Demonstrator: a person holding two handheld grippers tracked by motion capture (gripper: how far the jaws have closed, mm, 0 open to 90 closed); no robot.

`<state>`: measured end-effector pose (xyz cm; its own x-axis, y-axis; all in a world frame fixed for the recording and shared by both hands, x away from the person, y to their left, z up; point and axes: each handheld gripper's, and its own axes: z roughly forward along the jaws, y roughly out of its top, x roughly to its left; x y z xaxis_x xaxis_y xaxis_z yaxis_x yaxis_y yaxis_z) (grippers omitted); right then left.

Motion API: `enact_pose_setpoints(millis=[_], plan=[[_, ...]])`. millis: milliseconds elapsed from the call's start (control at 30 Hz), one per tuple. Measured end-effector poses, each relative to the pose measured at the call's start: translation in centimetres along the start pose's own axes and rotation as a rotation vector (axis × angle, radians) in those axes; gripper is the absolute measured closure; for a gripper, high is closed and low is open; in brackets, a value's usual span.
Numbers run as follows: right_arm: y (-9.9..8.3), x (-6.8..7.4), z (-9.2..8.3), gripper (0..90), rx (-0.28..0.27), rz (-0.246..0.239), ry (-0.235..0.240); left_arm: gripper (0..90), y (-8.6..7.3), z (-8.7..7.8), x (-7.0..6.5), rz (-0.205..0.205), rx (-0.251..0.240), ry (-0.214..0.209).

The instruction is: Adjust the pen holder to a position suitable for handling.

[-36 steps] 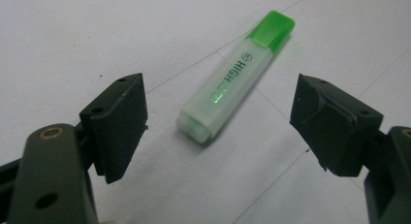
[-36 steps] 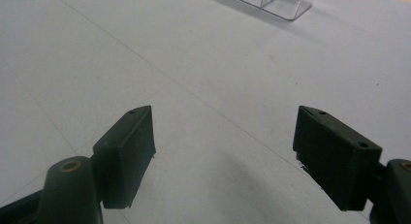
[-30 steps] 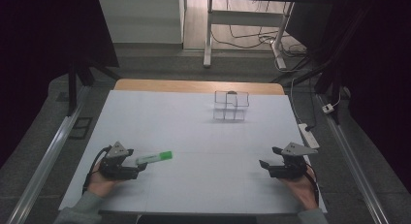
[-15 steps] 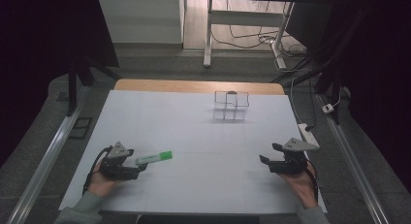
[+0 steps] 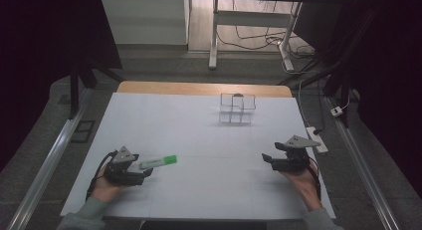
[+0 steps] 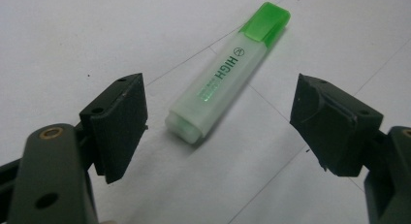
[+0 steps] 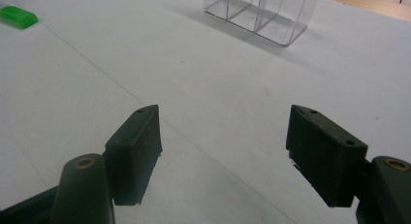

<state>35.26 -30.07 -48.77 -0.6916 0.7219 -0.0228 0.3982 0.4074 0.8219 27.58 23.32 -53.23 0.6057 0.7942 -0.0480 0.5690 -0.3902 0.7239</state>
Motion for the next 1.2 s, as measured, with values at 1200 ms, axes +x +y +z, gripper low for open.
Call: enact_pose_setpoints(millis=[1200], plan=[[3.9,-3.5,7.3,43.7,0.062,0.080,-0.070,21.4,-0.1,0.0,0.1,0.007,0.005,0.001]])
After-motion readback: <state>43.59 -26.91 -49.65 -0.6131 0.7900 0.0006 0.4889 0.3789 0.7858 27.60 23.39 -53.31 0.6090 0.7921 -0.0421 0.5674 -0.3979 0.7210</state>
